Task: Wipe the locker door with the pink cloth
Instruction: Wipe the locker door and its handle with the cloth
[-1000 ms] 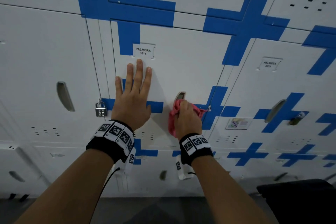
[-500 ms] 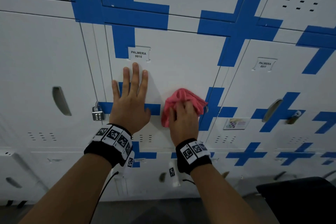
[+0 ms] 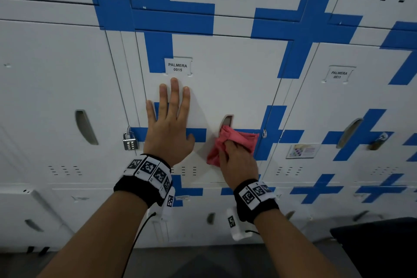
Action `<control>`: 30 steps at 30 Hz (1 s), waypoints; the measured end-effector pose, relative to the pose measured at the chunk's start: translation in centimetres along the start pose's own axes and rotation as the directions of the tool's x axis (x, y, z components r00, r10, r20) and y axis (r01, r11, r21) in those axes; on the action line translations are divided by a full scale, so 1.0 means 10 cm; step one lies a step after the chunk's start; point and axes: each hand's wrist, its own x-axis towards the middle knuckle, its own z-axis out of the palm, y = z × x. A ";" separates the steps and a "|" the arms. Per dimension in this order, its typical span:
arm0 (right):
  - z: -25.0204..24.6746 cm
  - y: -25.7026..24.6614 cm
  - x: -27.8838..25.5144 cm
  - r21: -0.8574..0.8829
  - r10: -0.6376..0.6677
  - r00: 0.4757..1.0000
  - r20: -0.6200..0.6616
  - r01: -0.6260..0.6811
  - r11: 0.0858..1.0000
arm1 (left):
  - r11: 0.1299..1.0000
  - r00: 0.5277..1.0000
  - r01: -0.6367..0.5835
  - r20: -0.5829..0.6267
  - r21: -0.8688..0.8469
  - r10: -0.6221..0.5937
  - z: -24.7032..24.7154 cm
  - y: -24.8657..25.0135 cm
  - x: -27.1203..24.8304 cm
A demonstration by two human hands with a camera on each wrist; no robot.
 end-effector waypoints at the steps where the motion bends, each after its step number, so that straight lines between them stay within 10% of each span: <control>1: -0.06 -0.03 0.01 0.047 0.031 0.999 -0.012 -0.031 0.998 | 1.000 1.000 -0.002 0.006 0.003 0.002 -0.01 -0.01 0.00; 13: 0.11 -0.27 0.18 0.330 0.072 0.979 -0.192 -0.005 0.944 | 1.000 1.000 0.004 0.017 -0.031 -0.003 0.00 0.00 0.00; 22: 0.15 -0.01 -0.06 -0.125 -0.050 0.998 0.026 0.053 0.991 | 1.000 1.000 0.001 0.006 -0.020 -0.001 0.04 0.02 -0.01; 30: 0.09 -0.04 0.01 -0.178 -0.074 0.996 0.057 0.083 0.980 | 1.000 1.000 -0.008 0.006 0.001 0.008 -0.03 0.00 -0.03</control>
